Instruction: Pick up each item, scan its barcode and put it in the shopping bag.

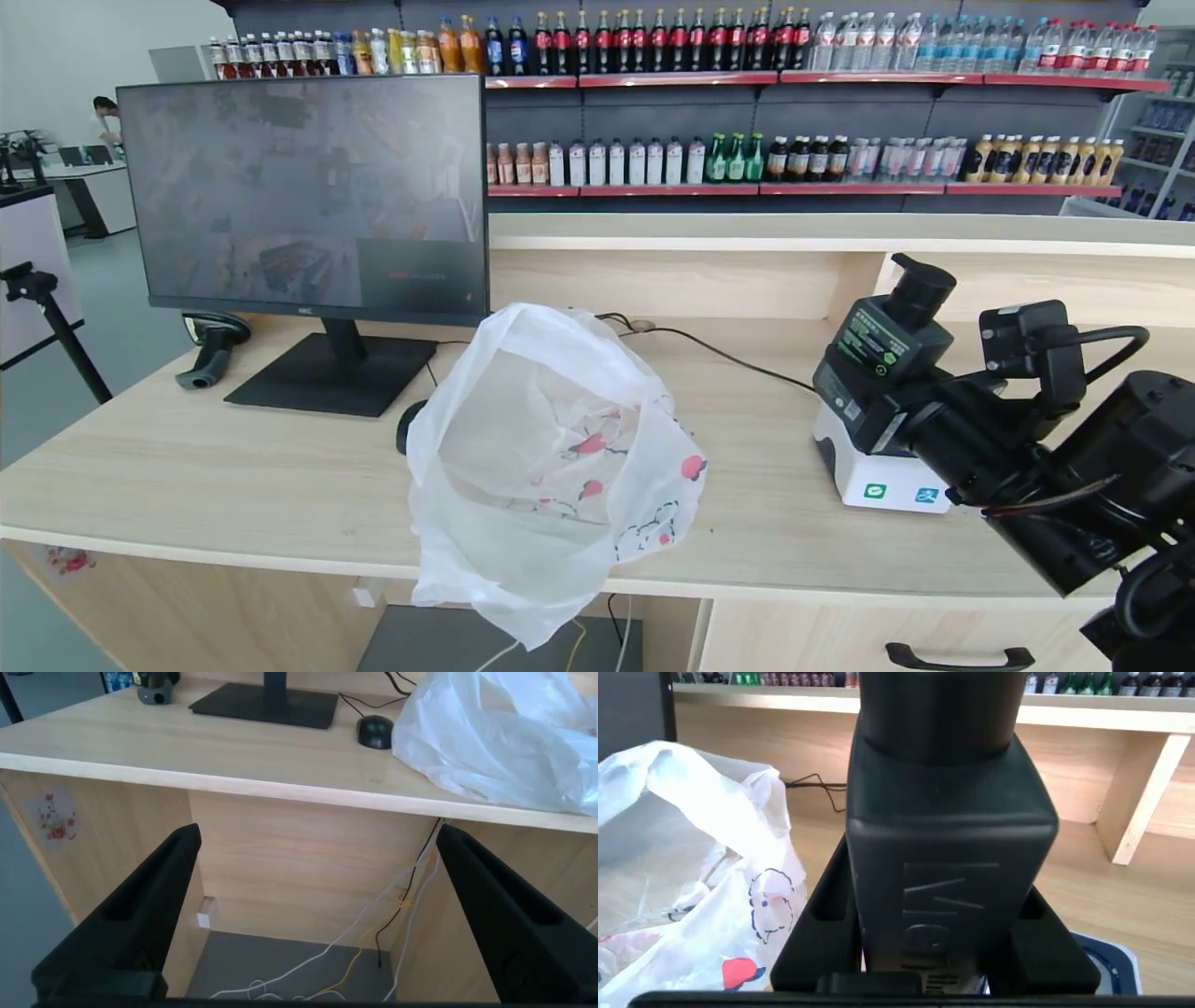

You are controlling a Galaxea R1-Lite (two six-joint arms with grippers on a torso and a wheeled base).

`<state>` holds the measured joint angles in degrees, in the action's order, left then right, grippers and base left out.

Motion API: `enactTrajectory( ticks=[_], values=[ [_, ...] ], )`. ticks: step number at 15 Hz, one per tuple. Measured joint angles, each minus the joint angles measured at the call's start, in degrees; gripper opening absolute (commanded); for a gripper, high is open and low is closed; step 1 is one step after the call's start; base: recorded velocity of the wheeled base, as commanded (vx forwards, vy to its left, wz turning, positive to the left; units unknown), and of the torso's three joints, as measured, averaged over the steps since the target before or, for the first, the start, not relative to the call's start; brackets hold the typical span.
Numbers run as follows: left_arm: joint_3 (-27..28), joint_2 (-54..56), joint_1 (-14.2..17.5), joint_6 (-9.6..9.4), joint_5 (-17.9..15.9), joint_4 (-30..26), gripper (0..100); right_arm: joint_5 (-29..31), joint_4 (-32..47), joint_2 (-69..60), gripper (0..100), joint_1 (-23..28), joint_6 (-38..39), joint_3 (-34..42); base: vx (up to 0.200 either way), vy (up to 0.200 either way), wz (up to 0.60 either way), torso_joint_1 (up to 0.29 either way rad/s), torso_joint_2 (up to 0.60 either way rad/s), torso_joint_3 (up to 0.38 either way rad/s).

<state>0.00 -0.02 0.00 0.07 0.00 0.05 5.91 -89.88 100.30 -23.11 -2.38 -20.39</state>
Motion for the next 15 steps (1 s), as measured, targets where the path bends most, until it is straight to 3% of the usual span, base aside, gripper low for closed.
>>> enactTrajectory(
  ticks=[2,5,8,11,15],
  values=[
    [0.0,0.0,0.0,0.09,0.0,0.1,100,-1.8,-0.1,-0.7,0,1.1,-2.1,0.1,0.0,0.0,0.0,0.0,0.0,0.0],
    [0.0,0.0,0.0,0.09,0.0,0.0,100,-11.6,-0.1,-0.9,0,4.3,-8.8,0.0,0.0,0.0,0.0,0.0,0.0,0.0],
    [0.0,0.0,0.0,0.09,0.0,0.0,100,-13.2,-0.1,0.7,0,5.3,-16.8,0.7,0.0,0.0,0.0,0.0,0.0,0.0],
    [0.0,0.0,0.0,0.28,0.0,0.0,100,-14.0,0.0,2.6,0,5.4,-29.8,0.8,0.0,0.0,0.0,0.0,0.0,0.0],
    [0.0,0.0,0.0,0.04,0.0,0.0,100,-19.5,-0.1,3.1,0,8.7,-40.9,1.2,0.0,0.0,0.0,0.0,0.0,0.0]
  ],
)
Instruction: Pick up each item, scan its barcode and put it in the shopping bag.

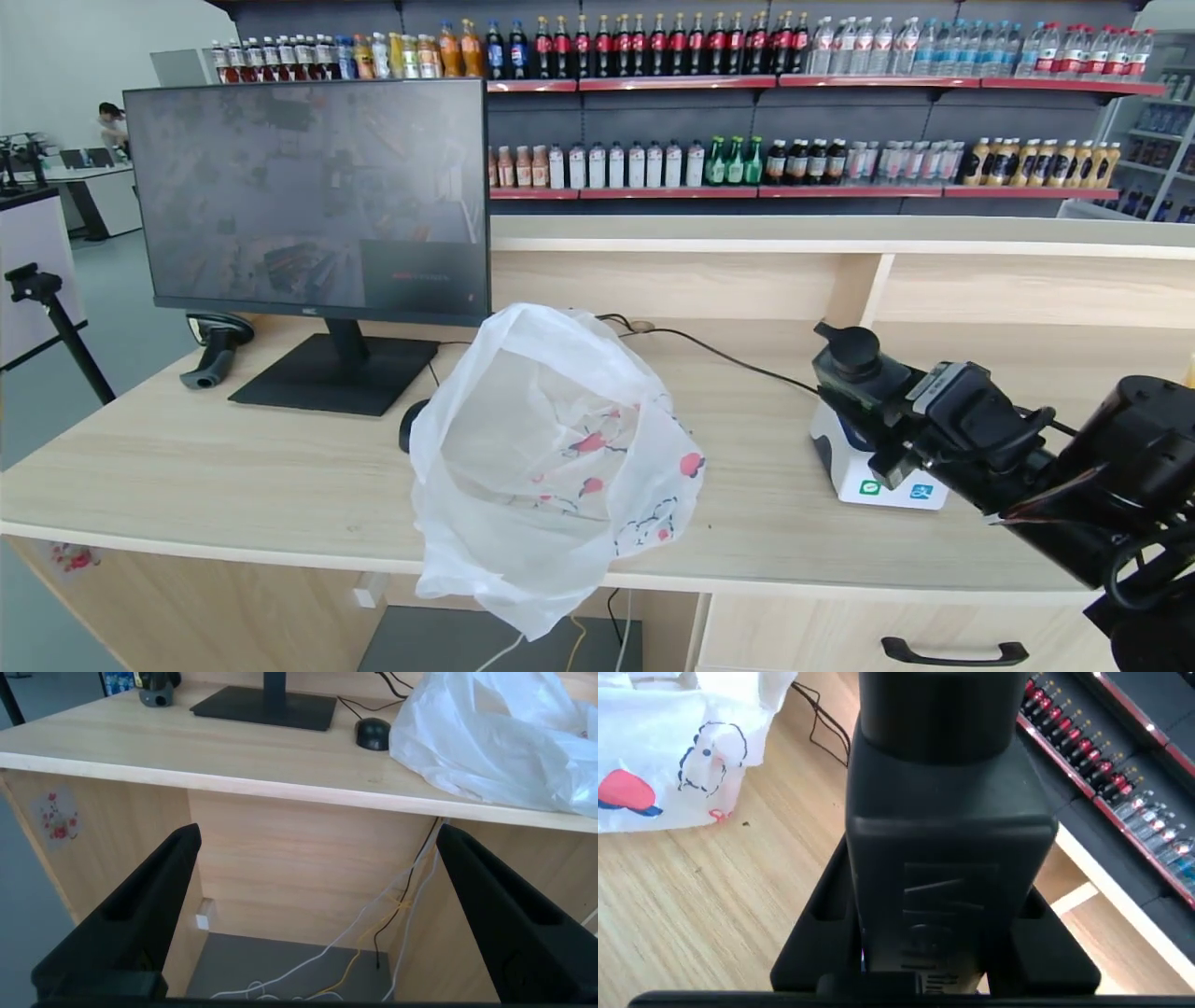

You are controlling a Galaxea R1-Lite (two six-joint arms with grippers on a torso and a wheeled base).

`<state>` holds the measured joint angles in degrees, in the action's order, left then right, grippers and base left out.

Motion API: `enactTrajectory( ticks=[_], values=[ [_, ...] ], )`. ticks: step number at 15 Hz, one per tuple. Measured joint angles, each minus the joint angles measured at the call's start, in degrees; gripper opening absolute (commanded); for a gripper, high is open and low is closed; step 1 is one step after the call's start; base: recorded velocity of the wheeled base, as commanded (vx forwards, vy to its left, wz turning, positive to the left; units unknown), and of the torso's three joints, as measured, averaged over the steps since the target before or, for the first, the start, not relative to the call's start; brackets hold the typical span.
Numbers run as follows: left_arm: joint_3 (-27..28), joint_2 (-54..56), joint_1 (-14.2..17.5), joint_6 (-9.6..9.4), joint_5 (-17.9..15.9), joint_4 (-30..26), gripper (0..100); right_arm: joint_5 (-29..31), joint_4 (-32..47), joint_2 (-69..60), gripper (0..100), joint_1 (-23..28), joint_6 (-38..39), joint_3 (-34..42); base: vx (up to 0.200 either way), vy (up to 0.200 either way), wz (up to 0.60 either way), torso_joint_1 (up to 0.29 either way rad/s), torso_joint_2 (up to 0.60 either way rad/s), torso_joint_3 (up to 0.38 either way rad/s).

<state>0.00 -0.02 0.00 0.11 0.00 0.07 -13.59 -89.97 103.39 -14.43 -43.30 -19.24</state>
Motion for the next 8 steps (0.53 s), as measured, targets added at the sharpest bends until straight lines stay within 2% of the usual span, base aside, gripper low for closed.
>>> enactTrajectory(
  ticks=[2,8],
  values=[
    [0.0,0.0,0.0,0.02,0.0,0.0,100,-1.6,0.0,0.2,0,2.6,-6.9,0.7,0.0,0.0,0.0,0.0,0.0,0.0],
    [0.0,0.0,0.0,0.07,0.0,0.1,100,-1.8,0.0,1.2,0,4.3,-14.4,1.0,0.0,0.0,0.0,0.0,0.0,0.0]
  ],
)
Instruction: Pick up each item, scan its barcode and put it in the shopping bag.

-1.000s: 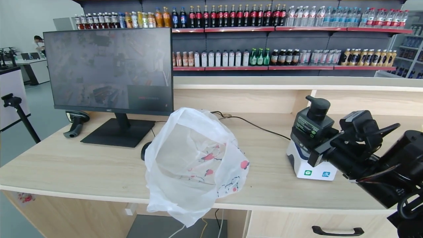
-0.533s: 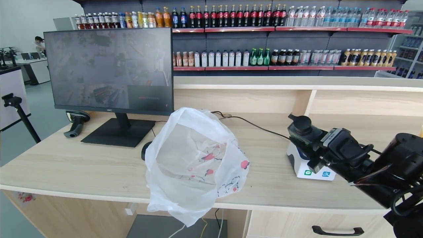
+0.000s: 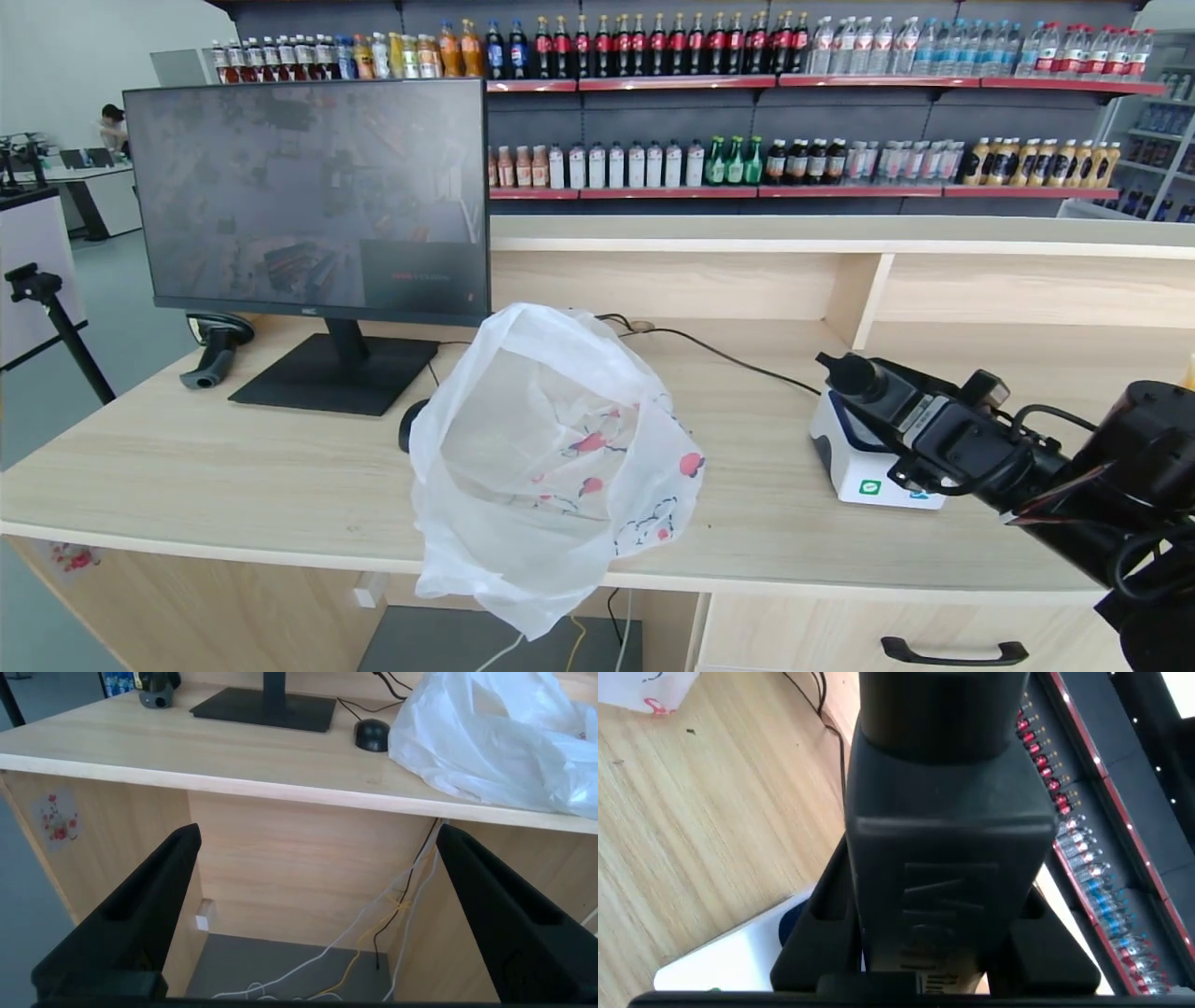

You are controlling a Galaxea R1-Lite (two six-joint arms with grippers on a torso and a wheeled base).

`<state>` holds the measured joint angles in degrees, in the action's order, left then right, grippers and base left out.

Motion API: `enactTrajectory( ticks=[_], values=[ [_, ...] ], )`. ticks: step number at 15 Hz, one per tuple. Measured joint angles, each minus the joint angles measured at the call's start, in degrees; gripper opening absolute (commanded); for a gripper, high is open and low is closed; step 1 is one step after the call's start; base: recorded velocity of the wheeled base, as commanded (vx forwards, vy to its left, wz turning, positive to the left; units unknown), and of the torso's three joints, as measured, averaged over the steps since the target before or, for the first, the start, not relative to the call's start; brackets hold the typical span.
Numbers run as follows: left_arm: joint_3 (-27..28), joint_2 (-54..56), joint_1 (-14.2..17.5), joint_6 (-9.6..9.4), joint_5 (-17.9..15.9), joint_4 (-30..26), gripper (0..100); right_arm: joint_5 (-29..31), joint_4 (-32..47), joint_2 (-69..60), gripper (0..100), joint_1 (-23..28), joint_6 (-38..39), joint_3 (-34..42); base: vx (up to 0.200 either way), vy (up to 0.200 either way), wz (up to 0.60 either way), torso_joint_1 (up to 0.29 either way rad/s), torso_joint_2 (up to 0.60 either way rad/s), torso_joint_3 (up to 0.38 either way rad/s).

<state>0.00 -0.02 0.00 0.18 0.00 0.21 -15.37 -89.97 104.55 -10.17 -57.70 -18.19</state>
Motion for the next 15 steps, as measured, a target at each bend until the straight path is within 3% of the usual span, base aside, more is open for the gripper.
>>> enactTrajectory(
  ticks=[5,15],
  values=[
    [0.0,0.0,0.0,-0.11,0.0,-0.1,100,-0.6,0.0,0.7,0,4.1,-0.8,0.8,0.0,0.0,0.0,0.0,0.0,0.0],
    [0.0,0.0,0.0,-0.11,0.0,-0.1,100,-0.7,-0.1,2.8,0,4.7,-0.4,0.4,0.0,0.0,0.0,0.0,0.0,0.0]
  ],
)
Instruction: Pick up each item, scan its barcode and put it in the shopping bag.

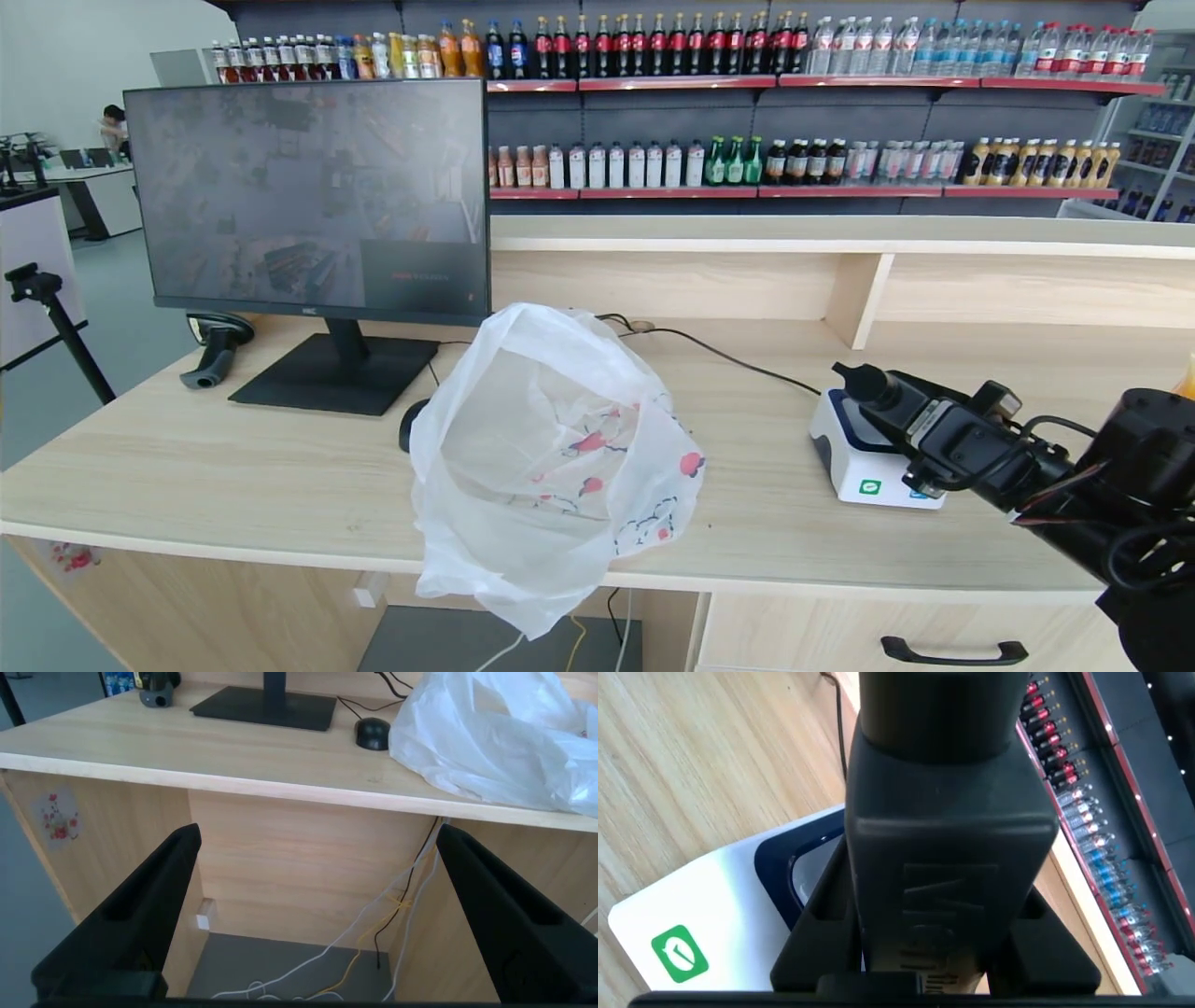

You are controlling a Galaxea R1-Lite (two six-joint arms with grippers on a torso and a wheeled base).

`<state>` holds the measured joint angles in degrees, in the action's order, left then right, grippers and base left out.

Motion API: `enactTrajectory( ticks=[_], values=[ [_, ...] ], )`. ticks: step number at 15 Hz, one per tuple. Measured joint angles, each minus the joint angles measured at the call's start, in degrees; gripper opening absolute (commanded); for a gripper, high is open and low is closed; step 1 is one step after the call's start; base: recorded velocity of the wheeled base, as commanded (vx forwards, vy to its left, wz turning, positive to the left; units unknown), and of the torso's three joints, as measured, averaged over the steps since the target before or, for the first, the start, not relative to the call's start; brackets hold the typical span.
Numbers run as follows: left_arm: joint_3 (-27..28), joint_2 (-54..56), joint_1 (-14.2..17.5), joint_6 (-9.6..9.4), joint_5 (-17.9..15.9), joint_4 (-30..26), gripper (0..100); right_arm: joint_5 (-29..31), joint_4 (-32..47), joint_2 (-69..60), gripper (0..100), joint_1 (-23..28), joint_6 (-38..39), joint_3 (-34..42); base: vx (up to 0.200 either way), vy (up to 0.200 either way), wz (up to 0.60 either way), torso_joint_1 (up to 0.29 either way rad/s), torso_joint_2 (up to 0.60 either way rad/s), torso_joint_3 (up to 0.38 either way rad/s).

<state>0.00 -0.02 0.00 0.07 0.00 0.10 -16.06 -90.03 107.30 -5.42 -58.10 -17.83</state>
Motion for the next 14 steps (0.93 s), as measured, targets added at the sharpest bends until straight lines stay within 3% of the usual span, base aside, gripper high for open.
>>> enactTrajectory(
  ticks=[9,14],
  values=[
    [0.0,0.0,0.0,-0.07,0.0,0.0,100,0.0,0.1,-0.4,0,-0.3,1.5,0.5,0.0,0.0,0.0,0.0,0.0,0.0],
    [0.0,0.0,0.0,-0.07,0.0,0.0,100,0.0,0.1,-2.2,0,-3.1,6.8,-0.3,0.0,0.0,0.0,0.0,0.0,0.0]
  ],
)
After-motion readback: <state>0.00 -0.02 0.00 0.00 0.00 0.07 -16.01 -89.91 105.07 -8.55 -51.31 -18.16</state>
